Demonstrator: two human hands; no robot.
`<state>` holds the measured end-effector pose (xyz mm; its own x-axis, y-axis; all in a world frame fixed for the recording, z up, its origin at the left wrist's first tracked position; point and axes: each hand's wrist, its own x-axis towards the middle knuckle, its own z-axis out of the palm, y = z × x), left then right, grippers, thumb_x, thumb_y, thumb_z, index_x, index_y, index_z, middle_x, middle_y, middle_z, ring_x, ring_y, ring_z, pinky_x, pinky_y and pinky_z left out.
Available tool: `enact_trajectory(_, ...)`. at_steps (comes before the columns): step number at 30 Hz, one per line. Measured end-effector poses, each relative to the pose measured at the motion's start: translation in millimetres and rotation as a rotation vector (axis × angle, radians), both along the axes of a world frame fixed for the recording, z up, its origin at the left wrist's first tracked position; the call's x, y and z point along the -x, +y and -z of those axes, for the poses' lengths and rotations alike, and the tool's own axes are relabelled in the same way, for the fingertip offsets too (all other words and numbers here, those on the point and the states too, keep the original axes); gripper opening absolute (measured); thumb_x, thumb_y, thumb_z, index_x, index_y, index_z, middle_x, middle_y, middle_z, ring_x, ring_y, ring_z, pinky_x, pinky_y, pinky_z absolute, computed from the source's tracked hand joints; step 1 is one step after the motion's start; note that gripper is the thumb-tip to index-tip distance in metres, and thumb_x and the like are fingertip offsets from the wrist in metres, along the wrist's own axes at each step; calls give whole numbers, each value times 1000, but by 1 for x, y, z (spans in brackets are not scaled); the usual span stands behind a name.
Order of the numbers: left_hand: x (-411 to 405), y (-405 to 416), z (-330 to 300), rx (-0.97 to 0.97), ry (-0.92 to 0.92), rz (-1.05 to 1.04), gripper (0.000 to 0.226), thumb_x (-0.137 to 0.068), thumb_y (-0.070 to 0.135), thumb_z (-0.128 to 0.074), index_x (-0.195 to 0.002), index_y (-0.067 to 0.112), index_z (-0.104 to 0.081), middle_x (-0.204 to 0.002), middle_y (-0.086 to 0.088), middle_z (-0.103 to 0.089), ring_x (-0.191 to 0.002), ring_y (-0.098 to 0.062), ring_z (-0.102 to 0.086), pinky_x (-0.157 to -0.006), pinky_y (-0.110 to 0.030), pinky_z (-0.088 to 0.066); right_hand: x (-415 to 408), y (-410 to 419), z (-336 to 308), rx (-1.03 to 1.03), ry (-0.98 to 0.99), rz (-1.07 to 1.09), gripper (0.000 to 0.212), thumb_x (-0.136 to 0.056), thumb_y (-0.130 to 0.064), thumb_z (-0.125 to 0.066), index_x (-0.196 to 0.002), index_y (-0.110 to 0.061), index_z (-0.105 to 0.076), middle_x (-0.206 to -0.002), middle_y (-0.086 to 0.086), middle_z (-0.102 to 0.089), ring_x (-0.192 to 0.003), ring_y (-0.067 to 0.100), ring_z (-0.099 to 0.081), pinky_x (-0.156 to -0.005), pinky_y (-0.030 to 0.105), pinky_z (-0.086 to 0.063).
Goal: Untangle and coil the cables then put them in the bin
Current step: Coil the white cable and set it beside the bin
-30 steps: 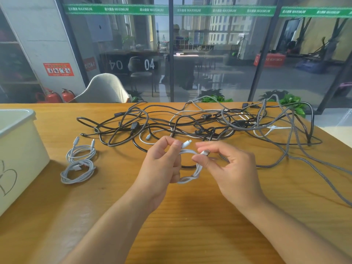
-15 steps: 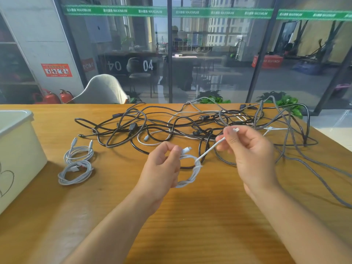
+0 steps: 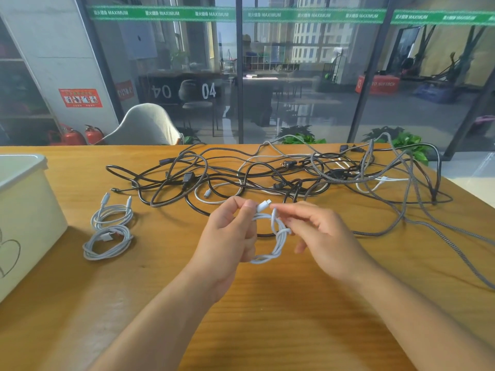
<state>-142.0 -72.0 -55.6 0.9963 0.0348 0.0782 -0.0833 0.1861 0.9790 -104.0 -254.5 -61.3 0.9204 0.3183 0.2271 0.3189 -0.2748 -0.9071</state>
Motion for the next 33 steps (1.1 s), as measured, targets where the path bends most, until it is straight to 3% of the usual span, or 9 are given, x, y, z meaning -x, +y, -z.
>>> enact_trajectory(2,0,0,0,-8,-8,-1,20,-110,25,-48,-93,13,-51,-61,3,-25,-54,-15,-13,-45,-23,-19,2,4,1,-194,186,-89,38,-93,-29,-47,-109,-33,-82,-115,-3,-73,-98,14,-64,-68,33,-56)
enact_trajectory(5,2,-4,1,-26,-15,0,20,-110,25,-47,-96,11,-51,-57,6,-30,-51,-14,-15,-47,-26,-17,3,5,2,-258,298,-125,40,-85,-34,-51,-108,-30,-83,-116,4,-74,-106,19,-68,-75,33,-56)
enact_trajectory(9,1,-5,1,-50,-15,-31,21,-110,24,-47,-95,11,-52,-52,8,-33,-46,-11,-19,-47,-26,-18,6,5,-1,-150,299,-252,37,-83,-28,-62,-114,-19,-78,-107,5,-75,-96,12,-66,-79,28,-54)
enact_trajectory(13,-2,0,2,-74,-29,-68,21,-109,26,-49,-98,10,-54,-54,6,-31,-48,-12,-20,-45,-25,-21,7,6,-1,-216,261,-179,36,-79,-21,-70,-115,-23,-78,-110,10,-77,-95,15,-68,-82,28,-55)
enact_trajectory(18,-2,-1,2,-108,-41,-72,22,-109,26,-49,-95,11,-54,-54,3,-53,-43,-10,-27,-44,-24,-25,10,3,-6,-300,283,-304,68,-79,-7,-72,-141,-29,-54,-107,9,-78,-104,22,-71,-90,29,-55)
enact_trajectory(22,-3,-1,3,-96,-31,-72,24,-108,29,-51,-90,13,-54,-64,-6,-48,-47,-12,-29,-44,-23,-27,15,12,0,-293,149,-263,67,-81,2,-80,-135,-29,-54,-93,6,-74,-90,21,-68,-83,32,-56)
enact_trajectory(27,-1,-6,4,-125,14,-17,22,-109,27,-51,-94,10,-56,-61,2,-43,-46,-9,-29,-44,-22,-26,17,17,8,8,-343,31,27,-86,-33,-83,-102,-31,-61,-68,-8,-65,-63,13,-56,-64,25,-48)
enact_trajectory(30,-1,-5,5,-109,38,-2,23,-109,28,-50,-92,13,-55,-62,2,-40,-48,-11,-24,-45,-23,-23,13,14,10,147,-503,54,19,-88,-42,-79,-100,-34,-67,-70,-11,-57,-69,14,-54,-64,24,-44)
enact_trajectory(33,1,-4,4,-94,60,14,25,-109,28,-48,-89,15,-53,-60,4,-34,-49,-11,-21,-45,-23,-22,8,7,10,200,-484,-9,22,-90,-32,-80,-110,-37,-71,-87,-12,-67,-83,13,-60,-72,23,-48)
